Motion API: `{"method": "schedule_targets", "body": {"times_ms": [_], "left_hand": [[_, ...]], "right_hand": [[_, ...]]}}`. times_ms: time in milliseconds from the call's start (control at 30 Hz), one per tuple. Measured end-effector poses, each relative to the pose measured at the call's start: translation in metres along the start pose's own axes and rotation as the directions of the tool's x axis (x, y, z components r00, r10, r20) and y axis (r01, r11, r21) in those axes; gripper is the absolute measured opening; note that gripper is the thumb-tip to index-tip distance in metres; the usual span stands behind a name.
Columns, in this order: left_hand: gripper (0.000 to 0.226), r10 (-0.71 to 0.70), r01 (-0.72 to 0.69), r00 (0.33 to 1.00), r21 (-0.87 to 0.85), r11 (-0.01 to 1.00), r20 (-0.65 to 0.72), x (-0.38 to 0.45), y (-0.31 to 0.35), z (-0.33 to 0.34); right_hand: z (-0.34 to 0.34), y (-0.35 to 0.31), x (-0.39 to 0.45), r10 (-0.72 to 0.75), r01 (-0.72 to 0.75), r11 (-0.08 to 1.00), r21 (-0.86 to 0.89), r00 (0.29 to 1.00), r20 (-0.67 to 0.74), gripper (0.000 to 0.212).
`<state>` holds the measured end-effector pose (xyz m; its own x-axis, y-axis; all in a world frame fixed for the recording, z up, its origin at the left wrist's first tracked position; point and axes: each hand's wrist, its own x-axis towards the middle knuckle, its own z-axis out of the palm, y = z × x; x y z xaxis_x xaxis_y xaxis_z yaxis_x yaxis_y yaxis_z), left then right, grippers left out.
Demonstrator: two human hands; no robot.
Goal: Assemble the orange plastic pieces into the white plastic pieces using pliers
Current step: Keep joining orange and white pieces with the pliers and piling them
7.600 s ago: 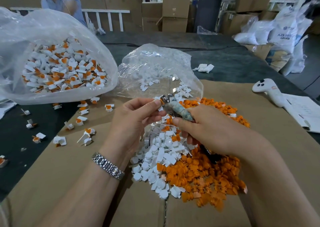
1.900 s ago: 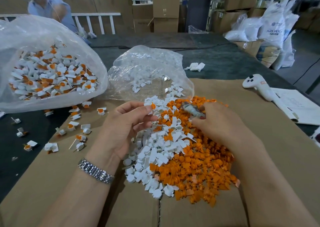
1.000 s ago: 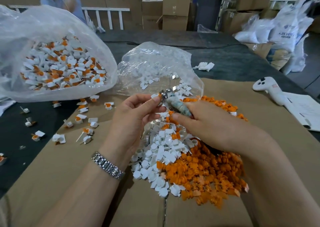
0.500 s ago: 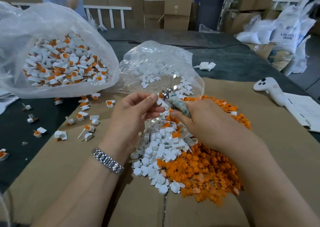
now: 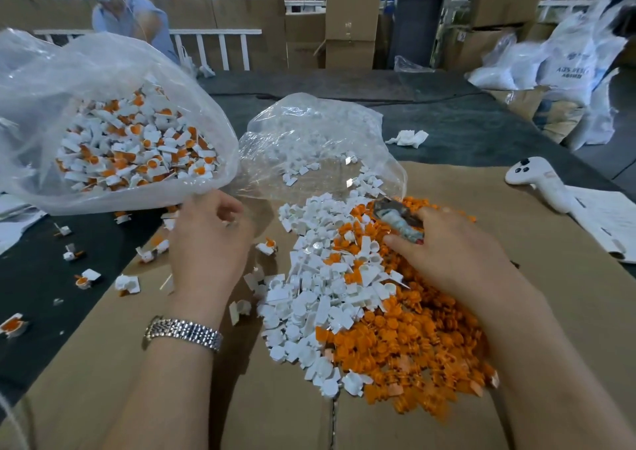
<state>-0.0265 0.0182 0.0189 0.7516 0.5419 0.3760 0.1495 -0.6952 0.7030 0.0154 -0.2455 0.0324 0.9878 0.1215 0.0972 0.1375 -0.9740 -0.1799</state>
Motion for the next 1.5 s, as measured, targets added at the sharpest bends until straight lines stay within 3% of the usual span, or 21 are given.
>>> {"method": "schedule_targets", "body": {"times_ms": [167,333,567,700,833,933,1100,1233,1367,1500], "left_hand": [[0.014,-0.034,-0.025,0.932,0.157,0.987,0.361,-0.002,-0.003,0.001],[0.026,-0.095,-0.053,0.865,0.278,0.959,0.493,0.000,-0.005,-0.006],[0.019,-0.079,-0.038,0.871,0.229,0.973,0.484,-0.001,-0.002,-0.005],[0.014,-0.034,0.002,0.910,0.078,0.997,0.413,0.000,-0.002,-0.003],[0.011,-0.008,0.075,0.915,-0.151,0.986,0.403,-0.002,0.001,-0.001],[0.009,-0.018,0.150,0.896,-0.264,0.953,0.444,-0.005,0.004,0.003],[0.015,-0.040,0.367,0.825,-0.481,0.796,0.564,-0.006,0.010,0.004],[0.029,-0.049,0.441,0.806,-0.543,0.715,0.589,-0.008,0.016,0.006],[0.030,-0.020,0.580,0.735,-0.614,0.535,0.677,-0.010,0.021,0.008],[0.016,0.041,0.686,0.662,-0.627,0.370,0.748,-0.012,0.026,0.010]], "right_hand": [[0.003,0.006,0.004,0.095,-0.095,0.995,-0.004,0.994,0.061,0.055],[0.005,0.005,0.005,0.122,-0.118,0.992,-0.043,0.987,0.104,0.058],[0.006,0.002,0.003,0.115,-0.108,0.991,-0.080,0.988,0.098,0.066],[0.003,0.002,0.003,0.109,-0.111,0.994,0.022,0.989,0.102,0.062],[-0.009,0.000,0.001,-0.034,0.034,0.995,0.097,0.999,0.003,0.030],[-0.012,0.000,-0.001,-0.179,0.176,0.984,0.031,0.979,0.094,0.013],[-0.003,-0.005,-0.001,-0.257,0.267,0.960,-0.082,0.959,0.115,0.016],[0.000,-0.004,0.001,-0.274,0.280,0.956,-0.092,0.959,0.079,0.013],[-0.004,-0.002,0.001,-0.250,0.258,0.953,0.162,0.966,-0.066,0.011],[-0.012,-0.009,-0.005,-0.259,0.283,0.832,0.477,0.959,-0.117,0.020]]}}
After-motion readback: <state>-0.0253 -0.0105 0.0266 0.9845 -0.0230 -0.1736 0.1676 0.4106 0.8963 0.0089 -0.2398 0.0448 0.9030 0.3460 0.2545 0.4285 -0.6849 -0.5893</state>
